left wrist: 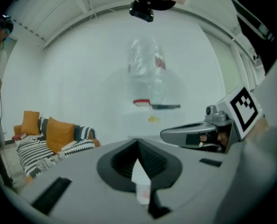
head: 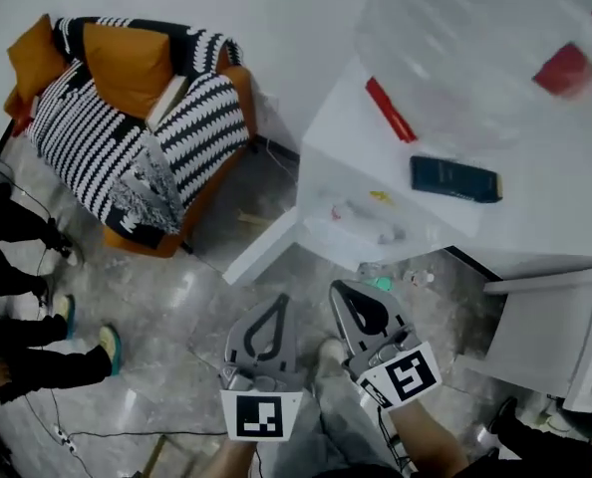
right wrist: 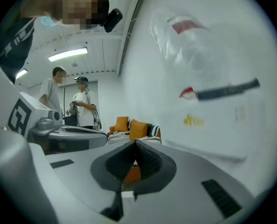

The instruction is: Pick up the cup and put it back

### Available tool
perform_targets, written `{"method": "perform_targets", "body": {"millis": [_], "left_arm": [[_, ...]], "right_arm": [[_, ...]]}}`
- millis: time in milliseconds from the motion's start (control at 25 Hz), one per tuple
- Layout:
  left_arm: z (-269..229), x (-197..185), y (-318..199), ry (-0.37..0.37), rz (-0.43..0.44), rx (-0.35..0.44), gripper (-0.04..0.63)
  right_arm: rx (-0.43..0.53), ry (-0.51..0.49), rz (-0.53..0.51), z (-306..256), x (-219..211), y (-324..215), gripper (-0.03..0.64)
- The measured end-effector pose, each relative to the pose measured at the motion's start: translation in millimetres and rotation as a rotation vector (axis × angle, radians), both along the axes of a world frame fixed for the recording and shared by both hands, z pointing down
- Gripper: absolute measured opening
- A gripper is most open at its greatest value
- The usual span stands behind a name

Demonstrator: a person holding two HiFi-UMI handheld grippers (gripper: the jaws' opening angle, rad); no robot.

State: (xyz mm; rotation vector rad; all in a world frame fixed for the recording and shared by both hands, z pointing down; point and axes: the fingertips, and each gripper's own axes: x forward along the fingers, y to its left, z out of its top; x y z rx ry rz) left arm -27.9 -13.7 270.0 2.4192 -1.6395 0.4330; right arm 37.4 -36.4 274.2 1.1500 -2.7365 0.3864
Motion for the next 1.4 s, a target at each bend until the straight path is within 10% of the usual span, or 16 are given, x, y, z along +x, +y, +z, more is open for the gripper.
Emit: {"method": "perform_targets", "body": {"millis": [360, 480, 1400], "left_arm": [[-235, 17, -6, 0.113, -0.124, 0.038, 0.012], [-248, 22, 3, 0.185, -0.164, 0.046, 0.012], [-262, 70, -24, 0.091, -0.116, 0.116, 0.012]], "right_arm": [[0.044, -0.003, -0.021, -237, 25, -15, 0.011], [0.079, 0.005, -0.062, -251, 27, -5, 0.011], [0.138, -0.069, -0.137, -270, 53, -16, 0.011]]}}
